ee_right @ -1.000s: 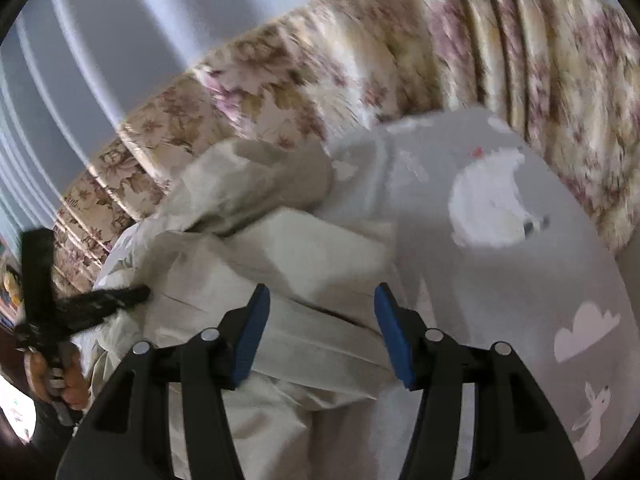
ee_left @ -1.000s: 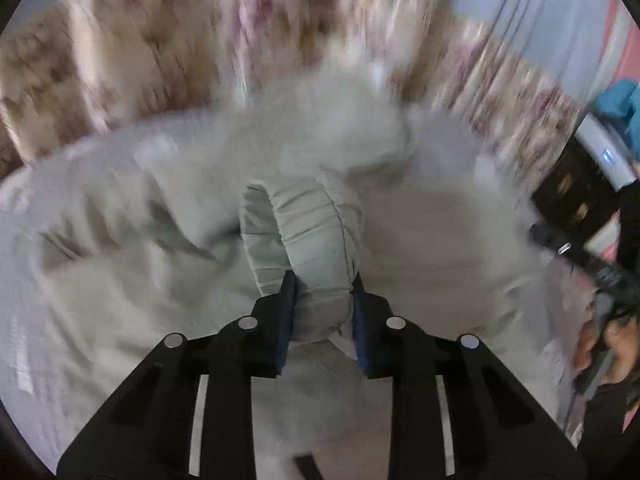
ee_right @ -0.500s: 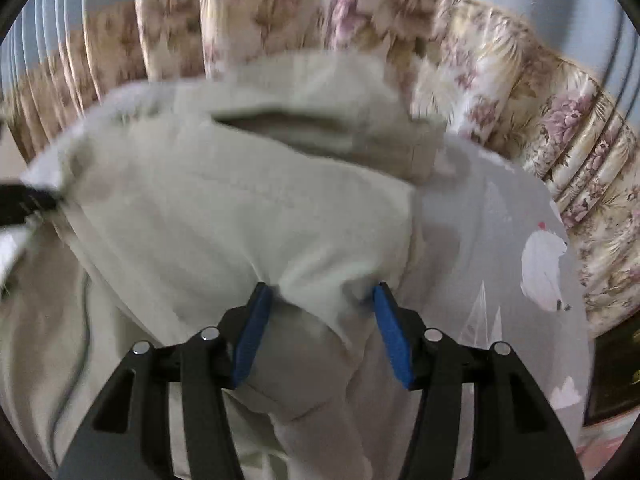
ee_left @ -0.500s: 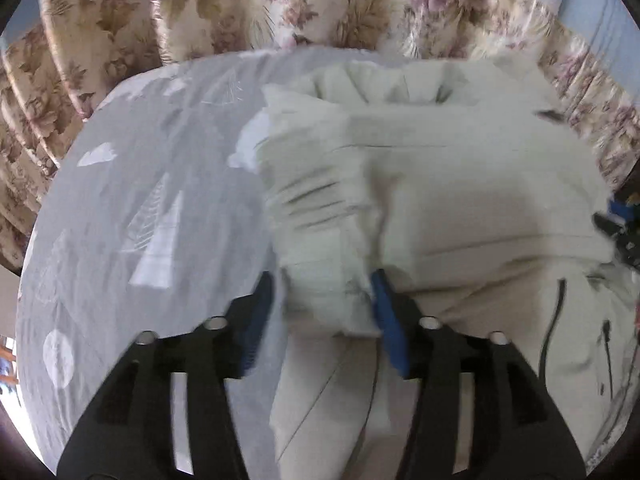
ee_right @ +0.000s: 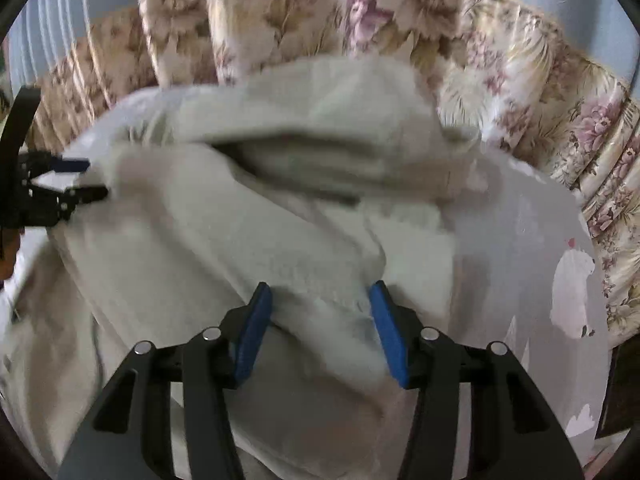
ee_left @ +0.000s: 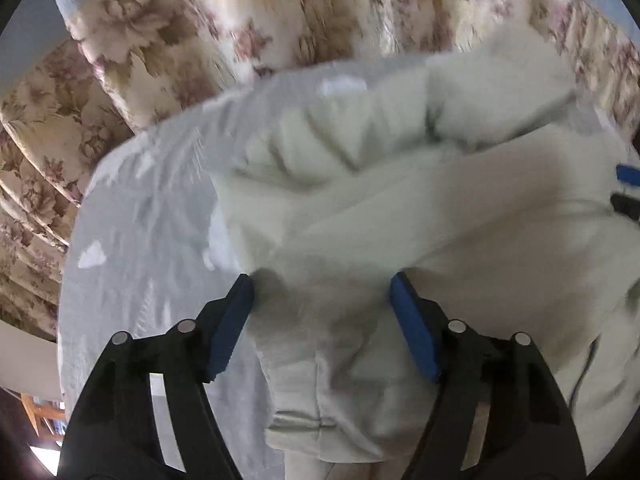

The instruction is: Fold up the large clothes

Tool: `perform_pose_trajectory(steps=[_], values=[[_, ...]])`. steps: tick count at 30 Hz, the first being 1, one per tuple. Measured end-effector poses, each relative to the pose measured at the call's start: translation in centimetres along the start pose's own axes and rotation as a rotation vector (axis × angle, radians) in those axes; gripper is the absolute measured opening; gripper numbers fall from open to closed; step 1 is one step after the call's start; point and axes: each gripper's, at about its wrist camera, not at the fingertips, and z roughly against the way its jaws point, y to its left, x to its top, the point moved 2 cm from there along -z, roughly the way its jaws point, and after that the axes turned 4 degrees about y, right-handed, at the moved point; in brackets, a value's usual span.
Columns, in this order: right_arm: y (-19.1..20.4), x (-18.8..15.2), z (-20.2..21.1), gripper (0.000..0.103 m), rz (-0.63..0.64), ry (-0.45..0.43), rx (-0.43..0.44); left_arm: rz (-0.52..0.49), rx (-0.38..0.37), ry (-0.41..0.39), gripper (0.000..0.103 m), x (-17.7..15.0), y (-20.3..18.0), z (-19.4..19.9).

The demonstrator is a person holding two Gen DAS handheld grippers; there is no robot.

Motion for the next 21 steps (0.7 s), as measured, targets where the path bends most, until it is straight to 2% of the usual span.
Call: perform_pose_trajectory(steps=[2,4,6,8,9,12,13,16,18,21], values=[[-0.3,-0.7,-0.4,0.051,0.007,-0.001,0.012,0.008,-0.019,0.012,0.072,-1.2,-0.2,-0.9],[-0.7,-0.7,-1.1,0.051,0.005,0.005,0.036,0.003,-0.008,-0.019,0.075,-1.5,-0.2,-1.0],[-1.6,0.2,-0.3,0.051,-0.018,0.027,0.117,0.003,-0.019,0.011,0.074,-1.1,0.0,-0.8],[-3.5,1.2,1.8,0.051,-0.087,-0.019,0.201,0.009,-0.018,0.008,0.073,-0.4,0.7,0.5],[-5.2,2.1,3.6,0.053,-0.128,-0.074,0.205,0.003,-0.02,-0.016,0.074,0.2,0.7,1.5],[-8.7,4.0,5.1,0.053,-0.172,-0.133,0.111,-0.042,-0.019,-0.09,0.089,2.9,-0.1,4.5],[-9.7,4.4,5.0,0.053,-0.19,-0.138,0.098,-0.076,-0.022,-0.115,0.091,4.1,-1.2,5.3],[-11.8,5.2,3.7,0.053,-0.231,-0.124,0.029,-0.19,0.004,-0.156,0.091,6.9,-4.9,5.4],[-11.6,5.1,2.9,0.053,-0.206,-0.129,0.022,-0.259,0.025,-0.162,0.091,8.4,-7.7,4.1],[-11.1,4.7,1.5,0.053,-0.15,-0.119,-0.035,-0.288,0.004,-0.145,0.091,9.7,-10.5,2.5]])
